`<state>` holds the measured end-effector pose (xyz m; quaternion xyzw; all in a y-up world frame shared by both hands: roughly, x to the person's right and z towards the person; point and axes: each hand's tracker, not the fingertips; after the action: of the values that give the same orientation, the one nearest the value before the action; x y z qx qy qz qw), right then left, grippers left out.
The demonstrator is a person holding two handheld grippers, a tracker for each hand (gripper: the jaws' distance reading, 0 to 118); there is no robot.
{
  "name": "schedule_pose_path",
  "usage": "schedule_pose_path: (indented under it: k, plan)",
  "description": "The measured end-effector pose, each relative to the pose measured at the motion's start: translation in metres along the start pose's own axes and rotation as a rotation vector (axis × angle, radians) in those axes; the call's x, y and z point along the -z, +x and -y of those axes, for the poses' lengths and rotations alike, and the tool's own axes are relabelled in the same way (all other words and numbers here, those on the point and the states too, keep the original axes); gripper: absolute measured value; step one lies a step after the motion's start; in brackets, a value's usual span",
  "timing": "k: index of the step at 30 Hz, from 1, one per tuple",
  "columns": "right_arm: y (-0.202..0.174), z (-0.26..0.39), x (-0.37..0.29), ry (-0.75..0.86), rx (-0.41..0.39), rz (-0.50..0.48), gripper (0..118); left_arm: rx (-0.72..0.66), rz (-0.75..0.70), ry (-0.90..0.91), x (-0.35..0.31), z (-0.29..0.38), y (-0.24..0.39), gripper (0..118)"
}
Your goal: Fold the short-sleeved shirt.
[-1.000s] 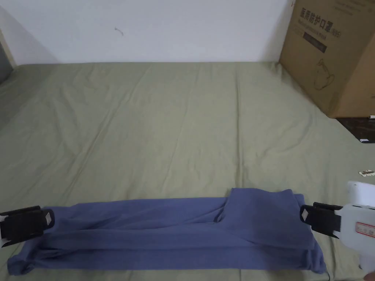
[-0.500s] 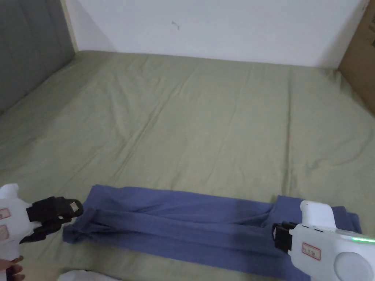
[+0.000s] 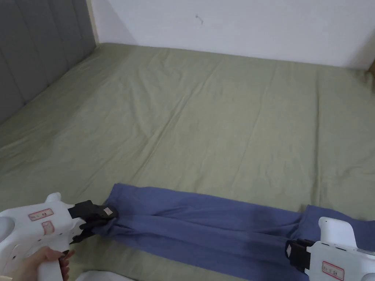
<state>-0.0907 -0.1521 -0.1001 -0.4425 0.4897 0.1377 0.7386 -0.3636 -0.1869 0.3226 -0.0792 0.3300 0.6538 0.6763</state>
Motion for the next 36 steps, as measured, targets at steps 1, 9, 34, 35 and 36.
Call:
schedule_pose_path:
  k: [1, 9, 34, 35, 36]
  plan:
    - [0.000, -0.002, -0.001, -0.001, 0.007, -0.008, 2, -0.003, -0.021, -0.026, 0.004, 0.002, 0.000, 8]
    - [0.008, -0.004, -0.005, -0.009, 0.031, -0.009, 2, 0.078, 0.023, -0.050, -0.005, -0.026, -0.021, 8]
    - [0.067, -0.004, -0.036, 0.055, 0.163, -0.007, 2, 0.547, -0.028, -0.014, -0.026, 0.017, 0.122, 8]
    - [0.070, -0.004, -0.038, 0.061, 0.171, -0.007, 2, 0.602, -0.013, -0.040, -0.017, 0.030, 0.137, 8]
    - [0.072, -0.003, -0.040, 0.067, 0.179, -0.005, 2, 0.653, 0.000, -0.071, -0.008, 0.050, 0.154, 8]
